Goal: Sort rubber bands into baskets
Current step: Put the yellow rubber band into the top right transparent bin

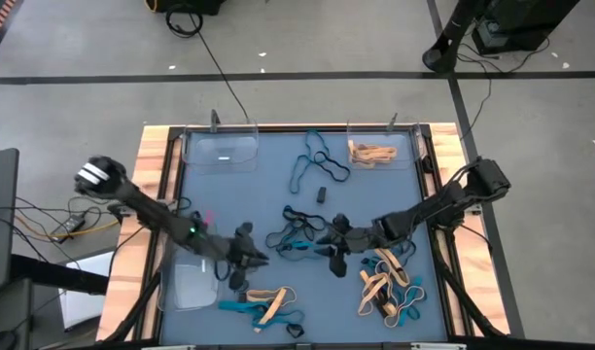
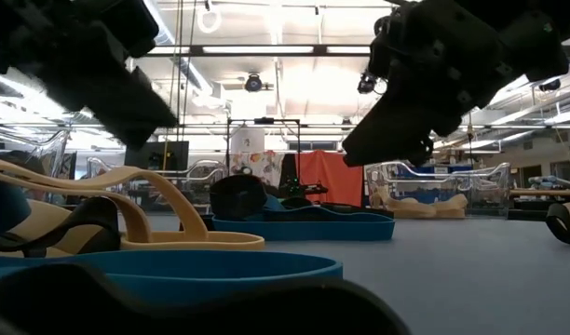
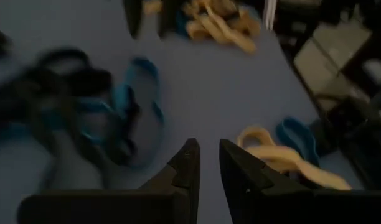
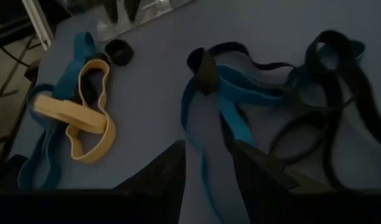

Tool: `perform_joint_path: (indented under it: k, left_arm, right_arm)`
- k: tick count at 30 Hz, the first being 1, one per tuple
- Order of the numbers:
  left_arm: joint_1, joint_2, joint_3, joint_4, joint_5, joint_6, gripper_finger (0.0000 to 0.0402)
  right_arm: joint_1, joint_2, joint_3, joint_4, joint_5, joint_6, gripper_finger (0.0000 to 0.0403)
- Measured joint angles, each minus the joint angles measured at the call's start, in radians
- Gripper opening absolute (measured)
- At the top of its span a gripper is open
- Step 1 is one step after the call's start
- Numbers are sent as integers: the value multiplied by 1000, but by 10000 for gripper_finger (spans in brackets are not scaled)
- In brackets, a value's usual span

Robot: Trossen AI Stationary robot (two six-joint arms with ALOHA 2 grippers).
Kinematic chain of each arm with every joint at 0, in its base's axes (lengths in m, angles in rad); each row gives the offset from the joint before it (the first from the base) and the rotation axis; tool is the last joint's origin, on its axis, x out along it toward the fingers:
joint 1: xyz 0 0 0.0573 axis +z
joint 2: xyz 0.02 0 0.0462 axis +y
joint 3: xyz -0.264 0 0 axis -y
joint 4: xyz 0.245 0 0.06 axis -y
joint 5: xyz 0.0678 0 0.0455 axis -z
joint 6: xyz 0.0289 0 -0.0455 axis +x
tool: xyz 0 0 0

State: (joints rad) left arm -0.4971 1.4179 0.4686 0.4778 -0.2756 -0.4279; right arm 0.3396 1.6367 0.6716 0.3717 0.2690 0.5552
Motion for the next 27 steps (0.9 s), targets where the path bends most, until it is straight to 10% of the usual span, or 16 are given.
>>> perform_joint_path:
  k: [13,27]
  left_arm:
    - [-56,369,265,-1,163,-72,65]
    - [-68,406,292,-133,118,-212,67]
  right_arm:
    - [60,-9,1,-42,52,-57,145]
    - [59,-9,0,-52,74,-61,145]
